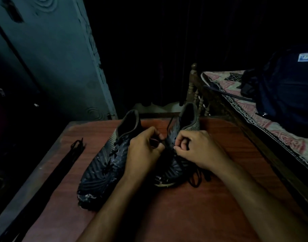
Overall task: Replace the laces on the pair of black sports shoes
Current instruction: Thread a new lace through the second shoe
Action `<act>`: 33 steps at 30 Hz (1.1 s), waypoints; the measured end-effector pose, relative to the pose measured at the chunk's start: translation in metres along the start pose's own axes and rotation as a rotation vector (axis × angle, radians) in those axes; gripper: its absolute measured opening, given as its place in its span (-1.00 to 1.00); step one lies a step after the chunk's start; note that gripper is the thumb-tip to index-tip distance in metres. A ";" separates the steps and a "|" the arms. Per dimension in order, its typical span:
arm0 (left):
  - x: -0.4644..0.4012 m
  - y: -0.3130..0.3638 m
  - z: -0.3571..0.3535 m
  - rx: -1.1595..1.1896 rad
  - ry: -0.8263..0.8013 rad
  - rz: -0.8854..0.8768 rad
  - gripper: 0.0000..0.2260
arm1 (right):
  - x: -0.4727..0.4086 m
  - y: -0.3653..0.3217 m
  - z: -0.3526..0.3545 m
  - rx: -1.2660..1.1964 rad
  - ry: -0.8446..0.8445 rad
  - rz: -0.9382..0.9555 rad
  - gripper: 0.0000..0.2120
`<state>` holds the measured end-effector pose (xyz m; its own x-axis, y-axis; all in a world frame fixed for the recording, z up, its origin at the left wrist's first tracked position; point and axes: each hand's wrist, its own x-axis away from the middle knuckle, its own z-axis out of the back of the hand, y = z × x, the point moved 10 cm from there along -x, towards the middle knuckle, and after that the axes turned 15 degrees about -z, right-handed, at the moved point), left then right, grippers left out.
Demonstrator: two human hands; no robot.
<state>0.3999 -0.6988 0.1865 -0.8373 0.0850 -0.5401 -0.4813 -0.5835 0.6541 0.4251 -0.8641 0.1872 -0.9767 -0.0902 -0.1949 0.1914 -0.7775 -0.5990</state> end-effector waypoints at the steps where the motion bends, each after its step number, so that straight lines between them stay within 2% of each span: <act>1: 0.001 -0.002 0.001 0.020 0.012 -0.003 -0.82 | 0.002 0.000 0.000 -0.032 0.018 0.026 -0.84; 4: 0.001 -0.008 0.004 -0.002 0.040 -0.052 -0.85 | -0.003 -0.001 0.002 -0.097 0.062 0.093 -0.87; 7: 0.002 -0.016 0.002 0.035 0.039 -0.007 -0.76 | 0.001 -0.004 0.000 -0.111 0.065 0.127 -0.94; 11: 0.003 -0.030 -0.009 0.211 0.020 0.055 -0.81 | 0.001 -0.003 -0.004 -0.102 0.032 0.092 -0.89; 16: 0.003 -0.029 -0.009 0.292 0.049 0.060 -0.80 | -0.002 0.002 -0.001 -0.088 0.048 0.031 -0.93; 22: 0.002 -0.018 -0.015 0.276 -0.062 0.000 -0.70 | 0.002 -0.001 -0.006 0.009 -0.021 0.017 -0.93; 26: 0.004 -0.014 -0.019 0.278 -0.130 -0.019 -0.71 | 0.002 0.007 -0.008 -0.054 -0.057 -0.078 -0.93; 33: 0.004 -0.016 -0.022 0.272 -0.159 0.000 -0.59 | 0.001 0.010 -0.013 -0.111 -0.084 -0.144 -0.91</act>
<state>0.4097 -0.7068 0.1628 -0.8570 0.2227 -0.4647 -0.5152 -0.3477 0.7834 0.4278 -0.8640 0.1706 -0.9985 -0.0380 -0.0385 0.0541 -0.7134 -0.6987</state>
